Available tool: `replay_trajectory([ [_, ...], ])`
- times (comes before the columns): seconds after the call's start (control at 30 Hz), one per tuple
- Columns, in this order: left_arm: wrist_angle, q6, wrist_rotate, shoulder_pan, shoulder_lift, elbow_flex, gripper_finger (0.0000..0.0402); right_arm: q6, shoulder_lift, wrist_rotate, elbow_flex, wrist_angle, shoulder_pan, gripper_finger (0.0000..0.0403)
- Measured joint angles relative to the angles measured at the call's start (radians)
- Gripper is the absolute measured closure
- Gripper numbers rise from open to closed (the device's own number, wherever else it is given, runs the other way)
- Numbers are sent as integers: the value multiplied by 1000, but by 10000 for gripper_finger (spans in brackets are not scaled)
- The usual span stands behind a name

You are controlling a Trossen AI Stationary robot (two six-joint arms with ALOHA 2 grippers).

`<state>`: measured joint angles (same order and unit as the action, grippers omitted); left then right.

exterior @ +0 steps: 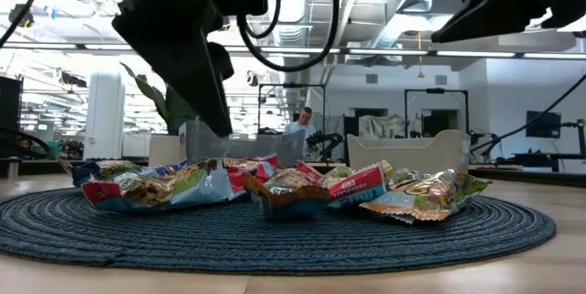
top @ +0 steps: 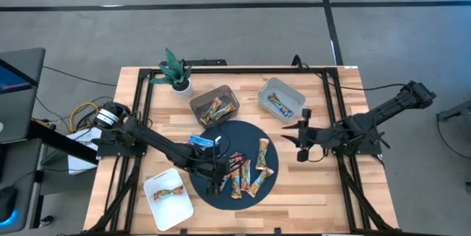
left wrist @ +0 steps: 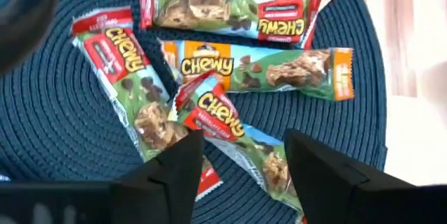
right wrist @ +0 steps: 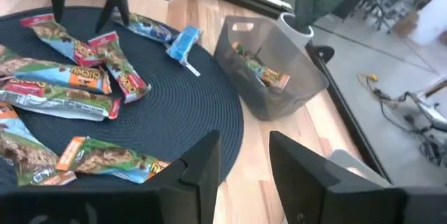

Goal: Pick and place Granola Bars by type
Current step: Put the red granola bar into the white bin

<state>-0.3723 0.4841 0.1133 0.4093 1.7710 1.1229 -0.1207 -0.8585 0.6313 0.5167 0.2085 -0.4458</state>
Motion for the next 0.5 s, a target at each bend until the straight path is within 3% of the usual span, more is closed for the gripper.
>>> replay_trajectory([
  [0.23, 21, 33, -1, 12, 25, -1, 166, -57, -32, -1, 0, -29, 3, 285],
  [0.5, 20, 59, -21, 9, 82, 2, 158, -64, -40, -1, 1, -46, 3, 285],
])
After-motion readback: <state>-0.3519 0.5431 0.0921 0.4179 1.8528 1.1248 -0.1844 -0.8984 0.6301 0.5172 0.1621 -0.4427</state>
